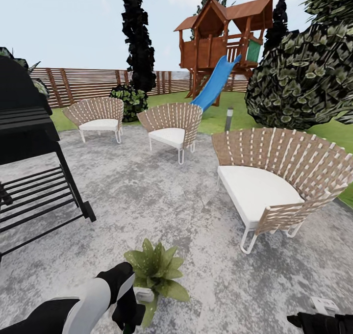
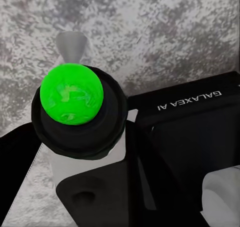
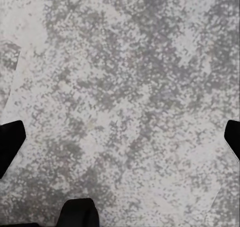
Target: Pick up the pesticide atomizer in the garden and spray insectifuge to fully cover both potted plants in the garden.
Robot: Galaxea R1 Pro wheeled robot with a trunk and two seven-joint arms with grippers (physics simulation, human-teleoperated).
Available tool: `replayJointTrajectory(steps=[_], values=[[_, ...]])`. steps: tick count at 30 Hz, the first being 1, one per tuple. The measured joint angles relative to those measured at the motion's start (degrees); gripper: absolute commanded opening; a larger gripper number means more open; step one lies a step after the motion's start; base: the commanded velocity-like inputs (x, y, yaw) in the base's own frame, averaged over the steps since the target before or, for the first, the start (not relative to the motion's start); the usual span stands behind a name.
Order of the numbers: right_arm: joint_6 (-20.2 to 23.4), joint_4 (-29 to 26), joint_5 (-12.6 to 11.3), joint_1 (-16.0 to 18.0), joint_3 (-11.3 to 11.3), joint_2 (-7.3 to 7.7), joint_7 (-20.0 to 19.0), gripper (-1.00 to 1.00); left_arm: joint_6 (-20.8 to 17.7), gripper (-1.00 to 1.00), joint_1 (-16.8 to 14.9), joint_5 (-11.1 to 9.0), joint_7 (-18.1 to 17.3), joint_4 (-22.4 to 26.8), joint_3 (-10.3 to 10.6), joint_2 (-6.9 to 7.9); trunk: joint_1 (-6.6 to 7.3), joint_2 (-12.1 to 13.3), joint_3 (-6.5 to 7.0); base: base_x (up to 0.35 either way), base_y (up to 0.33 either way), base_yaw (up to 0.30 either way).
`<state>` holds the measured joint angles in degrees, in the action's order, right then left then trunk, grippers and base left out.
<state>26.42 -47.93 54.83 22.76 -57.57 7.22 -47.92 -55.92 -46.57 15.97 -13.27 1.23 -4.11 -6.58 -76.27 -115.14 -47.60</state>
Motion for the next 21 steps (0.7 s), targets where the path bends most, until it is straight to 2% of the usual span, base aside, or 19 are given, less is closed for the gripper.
replayJointTrajectory(steps=[4,11,15,21], values=[[0.00,0.00,0.00,-0.02,0.00,0.00,0.00,1.00,0.00,-1.00,0.00,0.05,0.06,0.01,0.07,0.05,-0.02,0.00,0.00,0.192,0.000,0.206],[0.00,0.00,-0.01,-0.05,0.00,0.00,-0.01,1.00,-0.04,-1.00,0.72,0.03,0.08,-0.09,0.05,0.17,-0.03,0.00,0.00,0.013,0.000,0.019],[0.00,0.01,-0.02,-0.02,0.00,0.00,-0.01,1.00,-0.04,-1.00,0.78,0.03,0.08,-0.10,0.04,0.10,-0.03,0.00,0.00,-0.007,0.000,0.000],[0.00,0.00,0.01,-0.06,0.00,0.00,-0.01,1.00,-0.02,-1.00,0.78,0.01,0.08,-0.05,0.02,0.00,-0.04,0.00,0.00,-0.136,-0.009,0.000]])
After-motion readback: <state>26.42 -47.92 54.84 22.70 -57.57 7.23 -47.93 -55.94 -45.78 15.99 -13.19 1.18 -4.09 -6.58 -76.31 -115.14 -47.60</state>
